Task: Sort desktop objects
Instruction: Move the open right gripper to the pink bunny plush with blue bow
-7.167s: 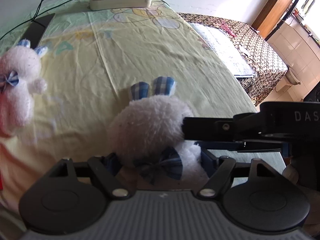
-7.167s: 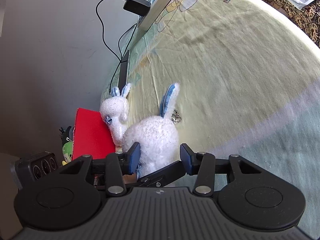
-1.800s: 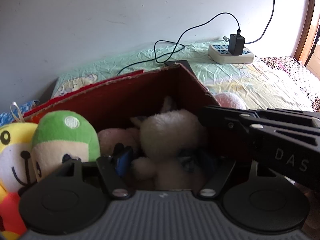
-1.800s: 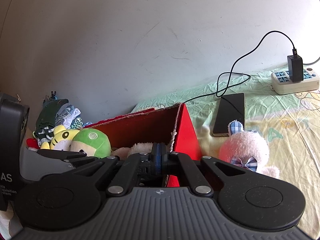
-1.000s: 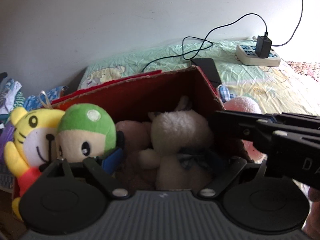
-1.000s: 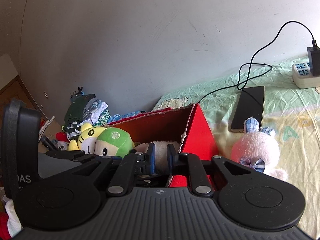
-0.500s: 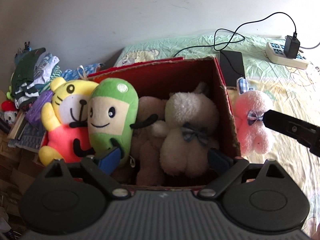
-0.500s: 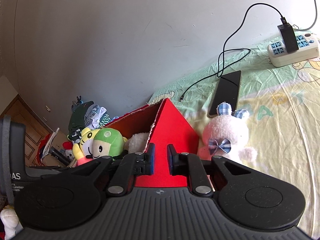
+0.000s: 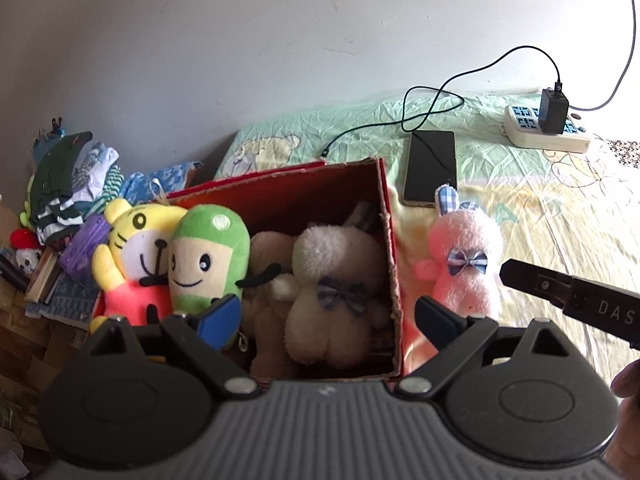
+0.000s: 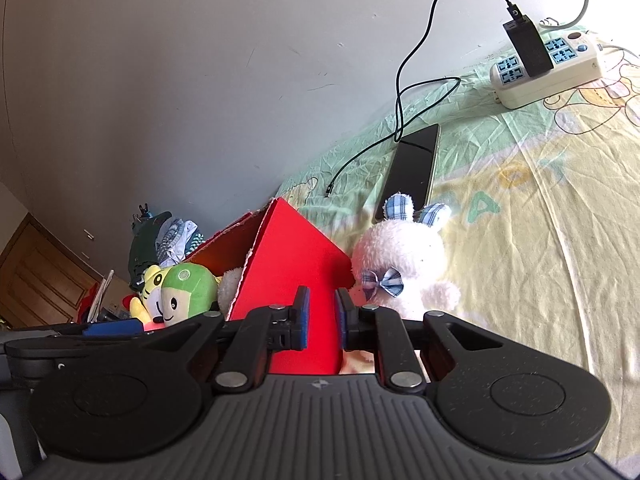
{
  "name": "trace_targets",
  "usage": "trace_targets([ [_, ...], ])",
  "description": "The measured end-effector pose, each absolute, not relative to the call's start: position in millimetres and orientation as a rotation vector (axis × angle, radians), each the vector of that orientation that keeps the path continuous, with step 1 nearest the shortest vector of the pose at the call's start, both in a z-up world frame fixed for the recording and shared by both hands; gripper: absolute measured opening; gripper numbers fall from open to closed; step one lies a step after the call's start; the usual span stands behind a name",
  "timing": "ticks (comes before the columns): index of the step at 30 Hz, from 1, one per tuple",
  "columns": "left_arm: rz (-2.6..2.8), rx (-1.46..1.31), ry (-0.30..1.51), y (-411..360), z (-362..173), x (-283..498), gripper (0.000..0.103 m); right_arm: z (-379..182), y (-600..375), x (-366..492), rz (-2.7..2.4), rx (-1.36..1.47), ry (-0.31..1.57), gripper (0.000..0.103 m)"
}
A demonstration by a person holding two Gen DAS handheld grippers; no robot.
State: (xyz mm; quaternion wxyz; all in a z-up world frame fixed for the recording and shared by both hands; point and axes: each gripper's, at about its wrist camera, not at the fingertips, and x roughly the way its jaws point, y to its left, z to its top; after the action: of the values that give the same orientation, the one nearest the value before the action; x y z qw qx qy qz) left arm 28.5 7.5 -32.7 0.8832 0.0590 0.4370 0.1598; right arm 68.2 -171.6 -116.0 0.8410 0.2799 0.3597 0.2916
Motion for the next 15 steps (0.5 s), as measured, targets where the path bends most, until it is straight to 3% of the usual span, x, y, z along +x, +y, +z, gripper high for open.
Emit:
trace_targets([
  [7,0.326,0.14,0.921,0.9,-31.4,35.0,0.096,-129.7,-173.2,79.8,0.622,0.593,0.799,0.017],
  [15,0.16,0.067,0.804,-1.3,-20.9,32.7,0.096,-157.6,-179.5,98.0,0.605,0.61,0.874,0.02],
])
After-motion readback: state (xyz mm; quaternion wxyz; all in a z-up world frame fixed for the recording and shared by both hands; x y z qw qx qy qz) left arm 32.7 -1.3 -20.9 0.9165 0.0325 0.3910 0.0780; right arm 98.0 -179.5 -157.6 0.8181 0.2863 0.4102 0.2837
